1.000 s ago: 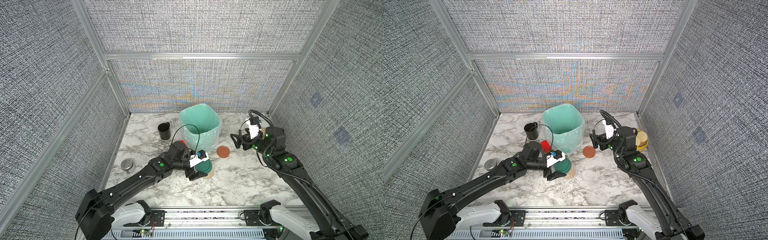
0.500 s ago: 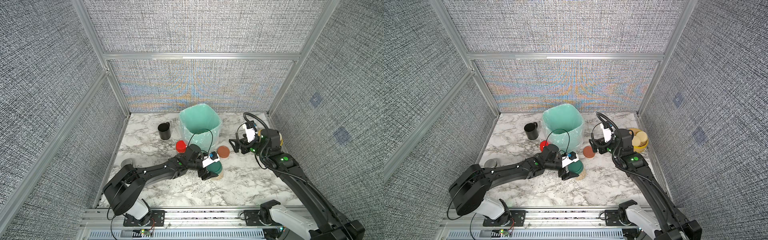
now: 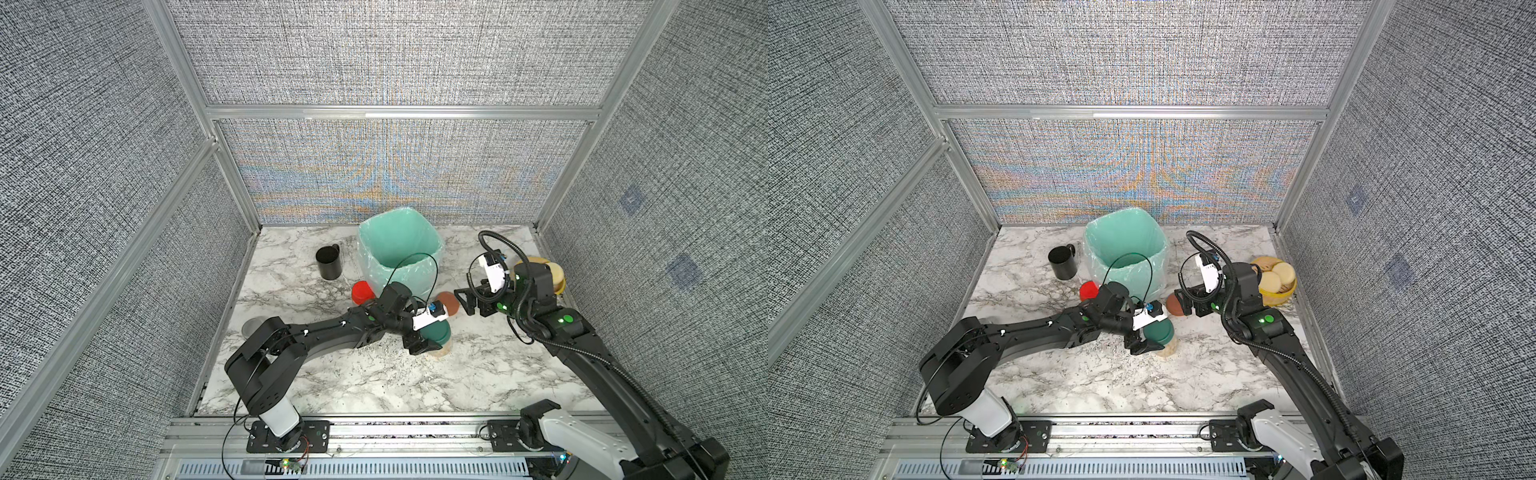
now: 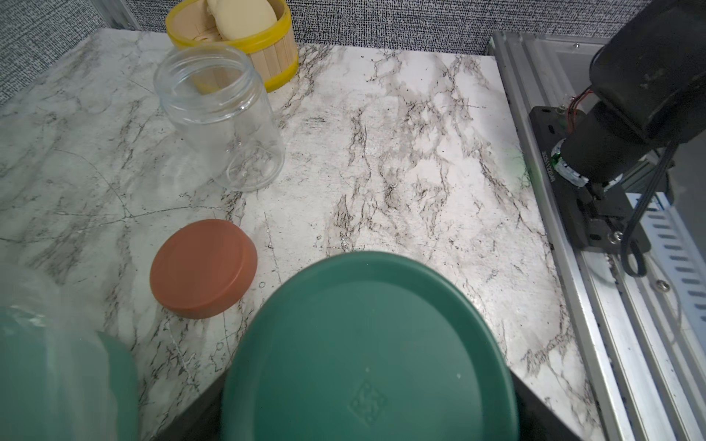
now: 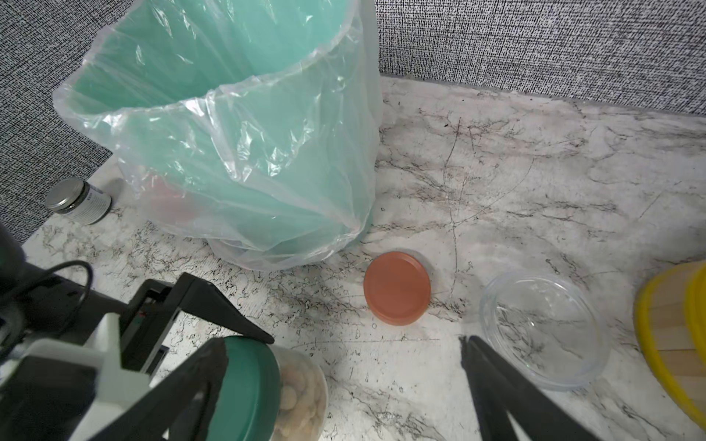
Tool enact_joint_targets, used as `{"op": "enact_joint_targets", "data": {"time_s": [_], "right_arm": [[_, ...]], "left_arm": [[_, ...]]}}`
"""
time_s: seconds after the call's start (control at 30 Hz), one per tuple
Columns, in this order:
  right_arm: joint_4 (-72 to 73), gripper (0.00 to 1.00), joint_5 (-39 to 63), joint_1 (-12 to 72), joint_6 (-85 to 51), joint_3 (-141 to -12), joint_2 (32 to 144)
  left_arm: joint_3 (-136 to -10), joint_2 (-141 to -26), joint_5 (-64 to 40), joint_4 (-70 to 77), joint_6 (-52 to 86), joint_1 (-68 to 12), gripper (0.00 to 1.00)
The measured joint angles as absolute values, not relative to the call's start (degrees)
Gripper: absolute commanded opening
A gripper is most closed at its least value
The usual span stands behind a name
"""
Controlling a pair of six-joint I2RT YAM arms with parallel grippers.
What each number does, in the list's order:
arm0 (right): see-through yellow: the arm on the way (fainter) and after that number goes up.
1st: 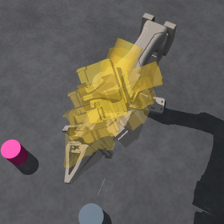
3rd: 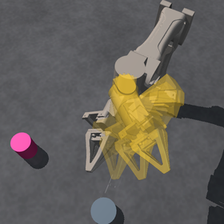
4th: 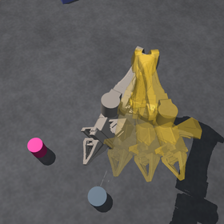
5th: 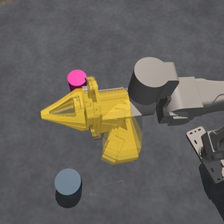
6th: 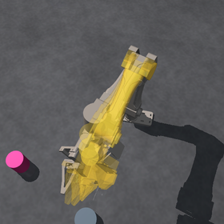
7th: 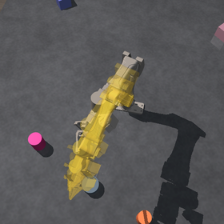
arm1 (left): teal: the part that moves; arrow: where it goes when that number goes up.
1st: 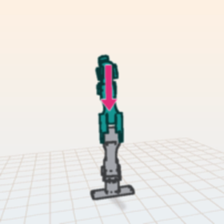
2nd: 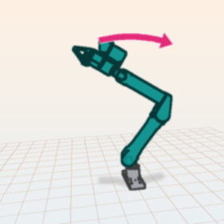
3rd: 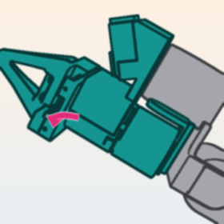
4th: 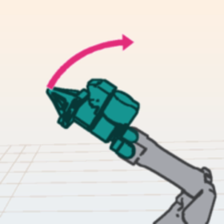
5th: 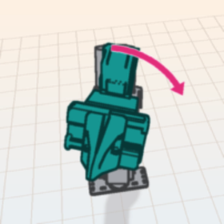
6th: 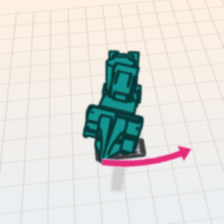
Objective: Empty moldy peanuts from jars
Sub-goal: Place the jar at the center of the board.
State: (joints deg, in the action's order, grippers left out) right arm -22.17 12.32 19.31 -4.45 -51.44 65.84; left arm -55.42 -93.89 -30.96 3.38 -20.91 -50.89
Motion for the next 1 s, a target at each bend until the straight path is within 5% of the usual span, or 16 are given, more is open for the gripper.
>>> {"op": "enact_joint_targets", "data": {"time_s": [0.5, 0.53, 0.57, 1.0], "right_arm": [[-24.01, 0.98, 12.49, 17.41, -7.60, -49.39, 66.94], [-23.99, 0.98, 12.78, 17.23, -7.73, -49.30, 66.87], [-23.99, 0.98, 12.91, 17.23, -7.81, -49.21, 66.81], [-24.32, 0.98, 16.14, 16.91, -7.57, -48.77, 66.08]], "left_arm": [[-62.61, -97.97, -27.97, -15.81, -29.98, -52.03, 0.38], [-62.61, -98.10, -28.01, -15.53, -30.04, -52.05, 0.47], [-62.61, -98.26, -28.03, -15.20, -30.02, -52.05, 0.97], [-56.01, -92.40, -26.89, -6.66, -27.66, -52.12, 1.00]]}}
